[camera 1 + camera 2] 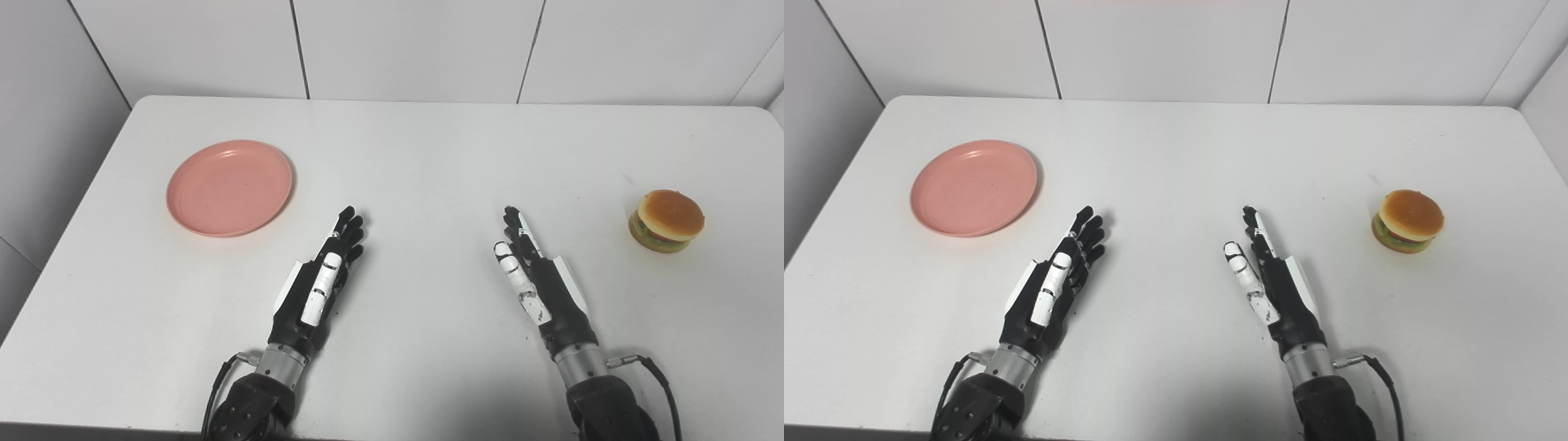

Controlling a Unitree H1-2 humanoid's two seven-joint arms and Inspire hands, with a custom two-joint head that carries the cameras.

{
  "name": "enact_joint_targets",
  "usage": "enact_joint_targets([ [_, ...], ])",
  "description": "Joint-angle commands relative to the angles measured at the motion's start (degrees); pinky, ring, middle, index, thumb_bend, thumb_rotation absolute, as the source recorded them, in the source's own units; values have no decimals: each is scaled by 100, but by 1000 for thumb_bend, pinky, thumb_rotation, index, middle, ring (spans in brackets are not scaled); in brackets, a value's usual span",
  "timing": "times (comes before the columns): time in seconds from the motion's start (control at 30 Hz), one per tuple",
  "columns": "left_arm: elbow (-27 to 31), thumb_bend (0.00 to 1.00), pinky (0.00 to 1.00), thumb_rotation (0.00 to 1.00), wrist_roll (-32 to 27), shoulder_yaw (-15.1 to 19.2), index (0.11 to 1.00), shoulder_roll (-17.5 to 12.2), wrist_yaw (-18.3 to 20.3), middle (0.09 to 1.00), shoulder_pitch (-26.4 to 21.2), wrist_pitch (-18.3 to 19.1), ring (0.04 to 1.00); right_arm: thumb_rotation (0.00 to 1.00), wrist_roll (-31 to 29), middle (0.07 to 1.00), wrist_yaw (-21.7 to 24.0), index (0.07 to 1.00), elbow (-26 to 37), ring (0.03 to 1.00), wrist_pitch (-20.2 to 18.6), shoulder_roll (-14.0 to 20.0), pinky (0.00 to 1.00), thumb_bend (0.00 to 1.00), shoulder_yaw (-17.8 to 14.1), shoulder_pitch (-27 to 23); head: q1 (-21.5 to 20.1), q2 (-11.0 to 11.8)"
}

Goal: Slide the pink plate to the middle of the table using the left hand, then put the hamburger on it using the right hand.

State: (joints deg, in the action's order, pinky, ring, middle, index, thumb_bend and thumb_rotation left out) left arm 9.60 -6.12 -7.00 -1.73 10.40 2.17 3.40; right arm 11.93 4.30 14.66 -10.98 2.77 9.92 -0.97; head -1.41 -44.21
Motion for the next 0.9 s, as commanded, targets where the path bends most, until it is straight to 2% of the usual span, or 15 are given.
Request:
enact_joint_targets([
  [0.0,-55,425,1000,1000,37,-21,1000,-40,0,1000,19,224,1000,1000,6,1000,-15,1000,36,1000,104,-17,1000,270,-12,-79,9,-7],
  [0.67,-75,427,1000,1000,44,-22,1000,-44,1,1000,26,203,1000,1000,-16,1000,-1,1000,-7,1000,131,-2,1000,255,-12,-86,29,31],
  [0.73,-142,428,1000,1000,22,-24,1000,-44,26,1000,21,134,1000,1000,-26,1000,3,1000,-39,1000,155,11,1000,257,-17,-86,110,96],
  [0.77,-179,428,1000,1000,47,-35,1000,-30,13,1000,23,126,1000,1000,-49,1000,-2,1000,-81,1000,206,18,1000,257,-31,-78,308,226],
  [0.8,-203,435,1000,1000,68,-44,1000,-19,1,1000,24,123,1000,1000,-65,1000,-5,1000,-112,1000,245,23,1000,258,-41,-73,308,226],
  [0.83,-269,437,1000,1000,81,-54,1000,21,-22,1000,21,98,1000,1000,-71,1000,-8,1000,-164,1000,322,48,1000,258,-52,-61,555,384],
  [0.87,-327,421,1000,1000,89,-61,1000,53,-37,1000,15,70,1000,1000,-77,1000,-9,1000,-210,1000,385,68,1000,251,-62,-54,598,412],
])
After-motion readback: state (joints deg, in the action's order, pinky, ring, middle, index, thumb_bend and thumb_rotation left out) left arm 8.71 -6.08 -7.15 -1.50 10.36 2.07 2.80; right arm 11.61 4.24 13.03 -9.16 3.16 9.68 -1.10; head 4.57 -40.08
